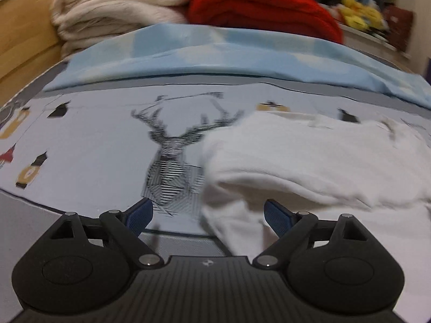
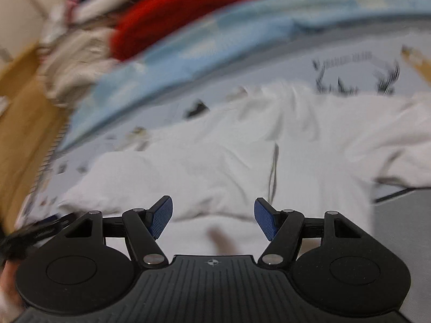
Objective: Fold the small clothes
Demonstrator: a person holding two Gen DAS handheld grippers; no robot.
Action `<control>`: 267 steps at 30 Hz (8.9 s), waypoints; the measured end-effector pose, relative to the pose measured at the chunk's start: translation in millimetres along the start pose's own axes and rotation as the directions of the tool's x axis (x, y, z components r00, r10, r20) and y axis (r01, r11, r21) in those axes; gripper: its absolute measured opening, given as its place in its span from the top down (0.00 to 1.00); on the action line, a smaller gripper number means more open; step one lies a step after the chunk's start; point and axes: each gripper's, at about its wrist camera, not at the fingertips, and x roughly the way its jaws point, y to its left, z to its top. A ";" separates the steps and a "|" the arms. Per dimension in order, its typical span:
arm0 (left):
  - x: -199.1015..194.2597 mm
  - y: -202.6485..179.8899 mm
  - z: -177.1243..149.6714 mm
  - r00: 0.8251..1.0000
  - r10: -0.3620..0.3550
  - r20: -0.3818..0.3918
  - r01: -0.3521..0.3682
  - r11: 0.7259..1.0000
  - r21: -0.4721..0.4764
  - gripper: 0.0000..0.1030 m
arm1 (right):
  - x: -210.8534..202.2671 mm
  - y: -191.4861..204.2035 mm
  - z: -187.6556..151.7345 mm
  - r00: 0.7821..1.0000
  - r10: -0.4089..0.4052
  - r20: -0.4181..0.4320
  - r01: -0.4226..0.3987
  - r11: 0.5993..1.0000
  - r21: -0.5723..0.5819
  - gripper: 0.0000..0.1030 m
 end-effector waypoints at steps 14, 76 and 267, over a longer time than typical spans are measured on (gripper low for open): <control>-22.9 13.9 -13.3 0.999 0.004 0.033 -0.007 0.995 0.104 0.93 | -53.0 99.0 41.9 0.951 -0.042 0.308 0.147 0.934 -0.326 1.00; 89.6 40.4 77.9 0.871 -0.442 -0.213 0.443 0.895 -0.045 0.90 | 118.9 255.4 -95.2 0.955 0.267 -0.129 -0.270 0.604 -0.749 0.96; -202.8 5.4 -181.0 0.948 -0.159 -0.276 0.141 0.986 -0.084 0.93 | -198.5 -41.4 -245.3 0.943 -0.329 0.046 0.332 0.937 -0.111 0.95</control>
